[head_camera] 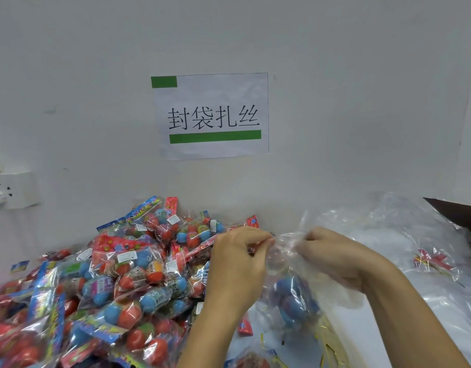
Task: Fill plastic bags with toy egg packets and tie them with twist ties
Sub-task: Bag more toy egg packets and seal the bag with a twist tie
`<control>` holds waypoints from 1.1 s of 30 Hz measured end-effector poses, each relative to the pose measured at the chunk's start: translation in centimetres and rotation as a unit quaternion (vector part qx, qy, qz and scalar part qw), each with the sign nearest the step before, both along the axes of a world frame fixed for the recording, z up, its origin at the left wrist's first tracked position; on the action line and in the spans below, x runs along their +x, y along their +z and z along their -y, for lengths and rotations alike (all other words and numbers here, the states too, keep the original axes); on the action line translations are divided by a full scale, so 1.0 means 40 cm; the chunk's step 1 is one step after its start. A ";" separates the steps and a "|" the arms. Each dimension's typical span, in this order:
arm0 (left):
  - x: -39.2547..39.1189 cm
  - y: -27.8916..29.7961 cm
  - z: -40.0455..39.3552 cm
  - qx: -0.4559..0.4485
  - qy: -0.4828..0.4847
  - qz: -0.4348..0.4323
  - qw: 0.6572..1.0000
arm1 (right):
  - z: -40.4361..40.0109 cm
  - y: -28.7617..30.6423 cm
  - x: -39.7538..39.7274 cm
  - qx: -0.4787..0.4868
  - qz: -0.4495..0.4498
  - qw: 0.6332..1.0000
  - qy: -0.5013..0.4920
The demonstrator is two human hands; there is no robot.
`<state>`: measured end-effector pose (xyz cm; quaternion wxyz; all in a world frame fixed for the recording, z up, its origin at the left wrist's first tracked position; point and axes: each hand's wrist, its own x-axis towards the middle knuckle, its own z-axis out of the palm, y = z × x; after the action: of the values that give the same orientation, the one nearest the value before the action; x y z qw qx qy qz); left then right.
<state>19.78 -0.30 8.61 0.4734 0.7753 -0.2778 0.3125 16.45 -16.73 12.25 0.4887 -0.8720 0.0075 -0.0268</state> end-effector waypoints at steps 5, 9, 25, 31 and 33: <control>0.014 -0.005 -0.021 -0.063 0.010 -0.087 0.994 | 0.011 0.034 -0.017 -0.123 0.045 0.991 0.011; 0.022 -0.002 -0.036 -0.081 0.023 -0.112 0.990 | 0.026 0.054 -0.026 -0.107 0.159 0.976 -0.099; 0.024 0.006 -0.052 -0.123 0.043 -0.094 0.987 | 0.061 0.012 0.023 -0.088 0.225 0.935 -0.258; 0.032 0.005 -0.071 -0.116 0.011 -0.162 0.980 | 0.060 0.006 0.027 0.007 0.296 0.909 -0.293; 0.029 0.006 -0.071 -0.094 -0.015 -0.196 0.976 | 0.058 0.006 0.026 0.029 0.313 0.899 -0.306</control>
<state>20.96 2.52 8.83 0.5939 0.7695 -0.1601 0.1719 17.51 -19.04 12.49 0.4585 -0.7589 0.1210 -0.4463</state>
